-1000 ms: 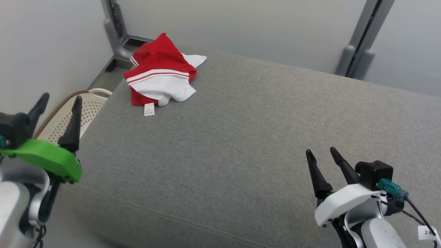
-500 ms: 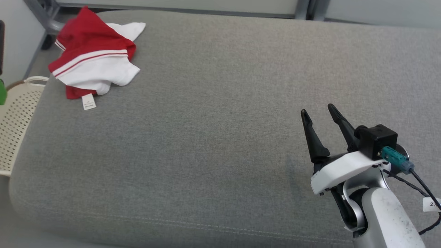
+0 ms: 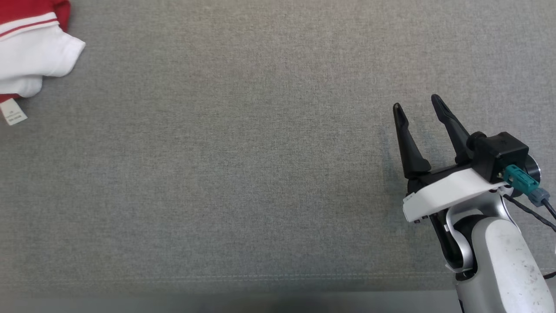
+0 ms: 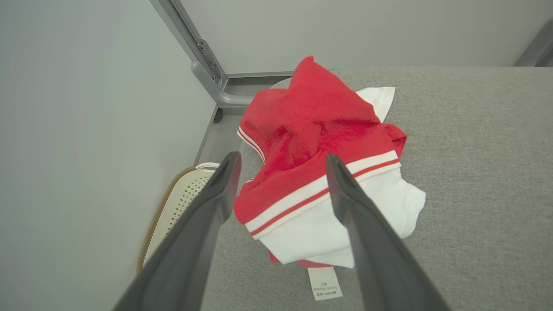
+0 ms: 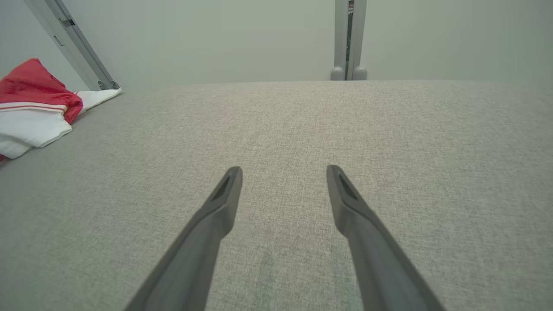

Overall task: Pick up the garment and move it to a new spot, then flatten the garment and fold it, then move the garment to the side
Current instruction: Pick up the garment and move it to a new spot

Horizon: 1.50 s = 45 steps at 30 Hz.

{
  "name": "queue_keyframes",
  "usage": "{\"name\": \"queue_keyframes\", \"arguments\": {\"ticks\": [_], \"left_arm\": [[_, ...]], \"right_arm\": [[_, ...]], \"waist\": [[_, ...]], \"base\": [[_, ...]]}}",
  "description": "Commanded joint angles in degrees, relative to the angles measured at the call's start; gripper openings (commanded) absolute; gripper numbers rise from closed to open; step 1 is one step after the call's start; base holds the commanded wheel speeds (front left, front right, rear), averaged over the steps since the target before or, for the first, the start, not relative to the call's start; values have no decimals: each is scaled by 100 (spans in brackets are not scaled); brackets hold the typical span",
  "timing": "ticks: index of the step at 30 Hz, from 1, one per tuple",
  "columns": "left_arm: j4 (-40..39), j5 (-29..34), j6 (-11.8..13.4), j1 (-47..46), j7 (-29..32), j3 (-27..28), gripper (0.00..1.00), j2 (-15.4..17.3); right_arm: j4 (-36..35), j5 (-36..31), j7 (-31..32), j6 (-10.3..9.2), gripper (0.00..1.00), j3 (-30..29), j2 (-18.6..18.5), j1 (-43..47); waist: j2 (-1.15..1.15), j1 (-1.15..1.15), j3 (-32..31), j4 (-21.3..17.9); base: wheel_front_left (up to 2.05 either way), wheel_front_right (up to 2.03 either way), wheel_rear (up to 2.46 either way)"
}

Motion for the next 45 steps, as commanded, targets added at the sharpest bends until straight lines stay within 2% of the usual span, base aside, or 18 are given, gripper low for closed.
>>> {"name": "queue_keyframes", "arguments": {"ticks": [1,10,18,19,20,21,25,31,40,45], "left_arm": [[50,21,41,-102,-38,18,100,44],[669,-80,20,-158,-133,85,100,81],[1051,-71,-138,-314,-229,12,99,-45],[1092,-75,-162,-337,-232,3,40,-64],[1141,-80,-199,-347,-219,-20,17,-88],[1203,-80,-229,-354,-216,-41,0,-113],[1370,-166,-366,-429,-350,-33,0,-240],[1463,-152,-356,-703,-560,-4,0,-304],[1059,-85,-559,-965,-488,-286,0,-645],[804,-31,-550,-1047,-439,-420,0,-811]], "right_arm": [[-52,-36,6,-3,100,-13,-36,-64],[-282,-78,91,-3,100,-23,-121,-91],[-406,-86,129,-3,100,-20,-187,-99],[-403,-81,131,-3,100,-15,-190,-106],[-392,-81,127,-3,100,-14,-190,-115],[-372,-81,116,-3,100,-13,-189,-123],[-291,-62,53,-3,100,-14,-166,-139],[-77,-8,-69,-3,100,-6,-135,-143],[423,119,-296,-3,100,18,-47,42],[649,180,-384,-3,100,23,-22,169]], "waist": [[0,-1,587,-378],[0,-1,920,-374],[0,-1,1086,-367],[0,-1,1090,-369],[0,-1,1087,-371],[0,-1,1073,-373],[0,-1,946,-375],[0,-1,576,-384],[0,-1,-394,-430],[0,-1,-879,-533]], "base": [[0,0,0],[0,0,0],[0,0,0],[0,0,0],[0,0,0],[0,0,0],[0,0,0],[0,0,0],[0,0,0],[0,0,0]]}}
